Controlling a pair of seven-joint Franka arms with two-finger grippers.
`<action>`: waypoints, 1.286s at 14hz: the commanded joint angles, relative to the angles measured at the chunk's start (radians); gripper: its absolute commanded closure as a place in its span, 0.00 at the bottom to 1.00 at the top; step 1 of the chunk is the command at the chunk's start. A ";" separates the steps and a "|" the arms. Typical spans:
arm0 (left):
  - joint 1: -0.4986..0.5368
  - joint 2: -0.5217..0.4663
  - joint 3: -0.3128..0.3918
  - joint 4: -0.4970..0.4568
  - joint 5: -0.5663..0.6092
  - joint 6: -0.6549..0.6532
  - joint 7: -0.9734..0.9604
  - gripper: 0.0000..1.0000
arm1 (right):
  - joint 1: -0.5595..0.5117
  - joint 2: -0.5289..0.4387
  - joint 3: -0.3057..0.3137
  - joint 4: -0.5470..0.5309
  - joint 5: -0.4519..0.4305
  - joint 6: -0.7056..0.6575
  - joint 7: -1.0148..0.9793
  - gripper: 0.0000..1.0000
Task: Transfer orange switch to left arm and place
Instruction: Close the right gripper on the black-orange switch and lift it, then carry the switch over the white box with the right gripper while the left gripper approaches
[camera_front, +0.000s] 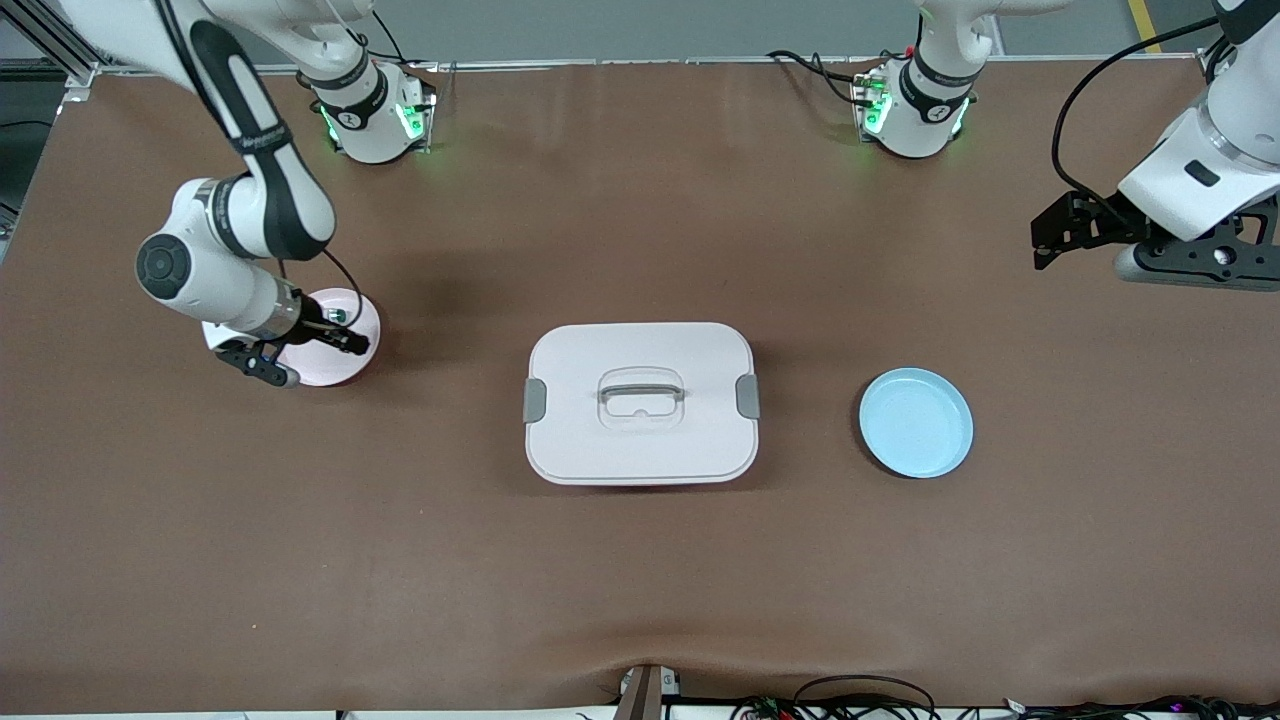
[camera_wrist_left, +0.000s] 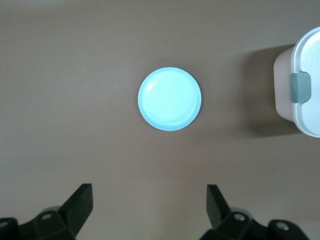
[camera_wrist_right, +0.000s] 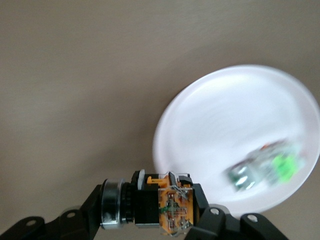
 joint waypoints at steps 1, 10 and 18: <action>0.001 -0.002 -0.003 0.000 -0.017 0.009 -0.007 0.00 | 0.148 0.001 -0.004 0.155 0.022 -0.144 0.276 1.00; -0.008 -0.008 -0.011 0.003 -0.017 0.009 -0.007 0.00 | 0.389 0.108 -0.007 0.583 0.316 -0.266 0.808 1.00; -0.008 -0.018 -0.051 0.030 -0.102 0.002 -0.083 0.00 | 0.544 0.336 -0.007 0.939 0.453 -0.211 1.250 1.00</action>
